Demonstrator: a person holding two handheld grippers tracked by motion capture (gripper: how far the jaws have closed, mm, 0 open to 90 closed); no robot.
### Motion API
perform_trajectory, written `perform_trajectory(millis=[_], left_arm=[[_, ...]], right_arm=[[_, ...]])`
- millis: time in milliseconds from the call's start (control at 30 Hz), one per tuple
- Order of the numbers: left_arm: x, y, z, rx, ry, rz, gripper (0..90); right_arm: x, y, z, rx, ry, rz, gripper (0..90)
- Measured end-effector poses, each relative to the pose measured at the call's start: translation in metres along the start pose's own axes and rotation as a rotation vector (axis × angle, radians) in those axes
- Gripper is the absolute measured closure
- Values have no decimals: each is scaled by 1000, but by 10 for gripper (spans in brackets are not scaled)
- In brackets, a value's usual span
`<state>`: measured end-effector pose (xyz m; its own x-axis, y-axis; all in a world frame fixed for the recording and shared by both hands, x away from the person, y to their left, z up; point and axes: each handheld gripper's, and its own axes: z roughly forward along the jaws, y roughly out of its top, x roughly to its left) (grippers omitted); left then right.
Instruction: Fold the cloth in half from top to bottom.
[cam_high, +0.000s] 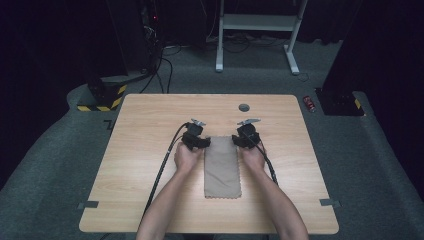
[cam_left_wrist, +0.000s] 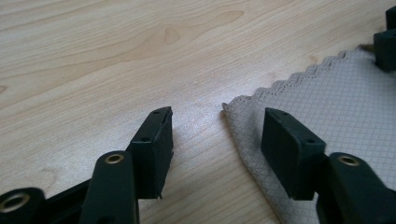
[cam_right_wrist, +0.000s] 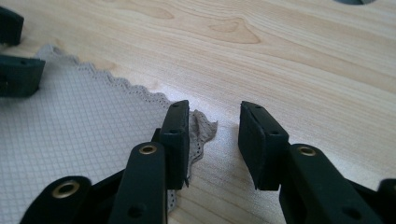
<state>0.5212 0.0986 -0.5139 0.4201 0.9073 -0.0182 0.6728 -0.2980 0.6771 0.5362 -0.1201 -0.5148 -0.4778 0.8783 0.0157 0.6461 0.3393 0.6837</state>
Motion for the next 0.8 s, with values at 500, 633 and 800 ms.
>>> perform_trajectory(millis=[500,633,800], left_arm=[[-3,3,-1,11,-41,31,716],[-4,4,-1,17,-56,27,808],[-3,4,0,17,-90,16,876]], right_arm=[[6,1,0,7,37,-76,860],[6,1,0,10,44,-83,874],[6,1,0,12,46,-87,881]])
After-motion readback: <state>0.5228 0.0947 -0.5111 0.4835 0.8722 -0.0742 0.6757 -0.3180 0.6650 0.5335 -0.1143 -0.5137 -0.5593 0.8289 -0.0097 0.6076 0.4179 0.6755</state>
